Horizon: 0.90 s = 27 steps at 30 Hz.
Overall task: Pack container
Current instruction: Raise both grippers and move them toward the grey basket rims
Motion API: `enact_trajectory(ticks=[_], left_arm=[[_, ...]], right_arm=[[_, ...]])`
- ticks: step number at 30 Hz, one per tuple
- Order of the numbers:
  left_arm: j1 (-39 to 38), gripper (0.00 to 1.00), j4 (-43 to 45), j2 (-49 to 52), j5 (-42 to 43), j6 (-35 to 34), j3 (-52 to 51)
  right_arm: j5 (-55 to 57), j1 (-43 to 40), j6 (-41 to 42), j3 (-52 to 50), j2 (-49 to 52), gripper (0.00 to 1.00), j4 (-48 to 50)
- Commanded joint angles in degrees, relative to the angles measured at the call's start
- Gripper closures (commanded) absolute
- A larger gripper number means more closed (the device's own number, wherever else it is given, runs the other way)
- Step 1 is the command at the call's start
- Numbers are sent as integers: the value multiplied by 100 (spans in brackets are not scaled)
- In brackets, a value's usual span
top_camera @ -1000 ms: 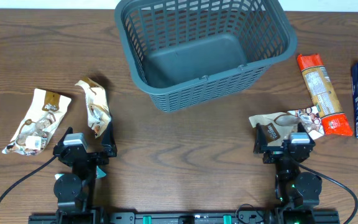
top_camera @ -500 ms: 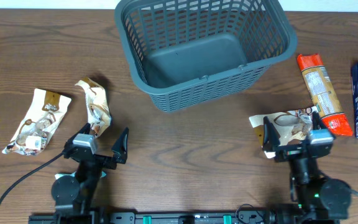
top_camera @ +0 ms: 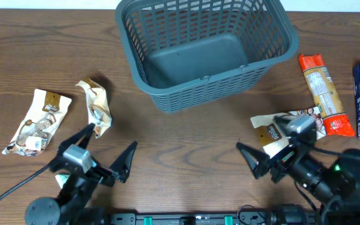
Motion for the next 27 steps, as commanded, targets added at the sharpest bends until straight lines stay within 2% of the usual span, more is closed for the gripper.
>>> enact_trajectory(ticks=[1, 5, 8, 11, 13, 15, 19, 21, 23, 27], left_arm=[[24, 1, 37, 24, 555, -24, 20], [24, 1, 4, 33, 717, -28, 33], [24, 1, -168, 181, 1088, -50, 205], [24, 1, -1217, 520, 1080, -129, 719], [24, 1, -2098, 767, 817, 46, 1099], [24, 1, -3206, 1130, 98, 251, 1644], [24, 1, -4205, 1716, -581, 302, 2503], [24, 1, -4385, 1952, -369, 295, 2839], [24, 1, -4389, 2063, 181, 245, 2935], [24, 1, -4555, 2081, 715, 232, 2900]], right_arm=[[-612, 42, 85, 37, 114, 1, 81], [-173, 42, 719, 498, 219, 1, 505], [898, 42, 914, 1427, 566, 1, 131], [2079, 42, 1049, 2949, 1467, 1, -994], [2382, 39, 1051, 3910, 2124, 1, -1727], [2448, 42, 1043, 5268, 3047, 1, -2647], [2406, 42, 1038, 7698, 4540, 1, -4116], [2098, 42, 859, 8894, 5178, 1, -4760], [1547, 42, 669, 9809, 5617, 1, -5276], [1182, 46, 654, 10288, 5812, 1, -5366]])
